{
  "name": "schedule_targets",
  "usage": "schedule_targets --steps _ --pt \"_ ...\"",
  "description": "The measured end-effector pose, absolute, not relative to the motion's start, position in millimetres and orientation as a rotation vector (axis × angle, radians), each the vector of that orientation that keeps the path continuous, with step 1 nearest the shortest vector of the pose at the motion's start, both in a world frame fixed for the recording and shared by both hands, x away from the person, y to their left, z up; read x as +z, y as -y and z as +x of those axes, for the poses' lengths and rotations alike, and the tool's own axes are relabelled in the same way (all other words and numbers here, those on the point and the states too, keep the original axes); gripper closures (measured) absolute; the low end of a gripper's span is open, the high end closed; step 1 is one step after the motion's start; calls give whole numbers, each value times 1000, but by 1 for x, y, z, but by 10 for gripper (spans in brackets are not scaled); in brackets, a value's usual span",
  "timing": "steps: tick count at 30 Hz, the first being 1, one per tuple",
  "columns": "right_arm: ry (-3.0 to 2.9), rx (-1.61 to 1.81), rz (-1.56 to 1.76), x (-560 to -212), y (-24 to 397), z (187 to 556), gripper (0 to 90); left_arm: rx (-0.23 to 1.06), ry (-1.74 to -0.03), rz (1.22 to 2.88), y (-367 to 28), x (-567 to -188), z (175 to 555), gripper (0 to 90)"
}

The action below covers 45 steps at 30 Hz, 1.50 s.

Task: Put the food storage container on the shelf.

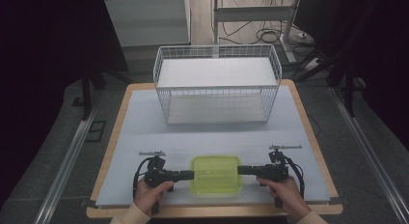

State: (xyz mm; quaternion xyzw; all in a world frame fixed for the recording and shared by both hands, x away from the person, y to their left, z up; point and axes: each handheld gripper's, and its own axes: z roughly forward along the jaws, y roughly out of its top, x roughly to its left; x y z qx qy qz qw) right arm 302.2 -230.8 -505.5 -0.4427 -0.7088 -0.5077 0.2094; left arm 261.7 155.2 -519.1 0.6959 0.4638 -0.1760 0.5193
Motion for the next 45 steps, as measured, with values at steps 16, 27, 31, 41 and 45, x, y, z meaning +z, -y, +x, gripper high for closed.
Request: schedule_targets --steps 16,27,31,41,45 --pt "1931 -1428 -1249 -497 232 310 835 -395 -1099 1675 -155 -509 271 822" --pt "1953 -1447 -1248 -479 228 322 835 -378 -1095 1657 -158 -494 284 822" --pt "1969 -1457 -1244 -470 226 325 835 -361 -1087 1659 -159 -487 287 822" --pt "1992 -1480 -1242 -454 224 332 835 -342 -1080 1650 -160 -474 295 822" --pt "1999 -1487 -1241 -449 225 336 834 -330 -1079 1657 -158 -469 299 821"
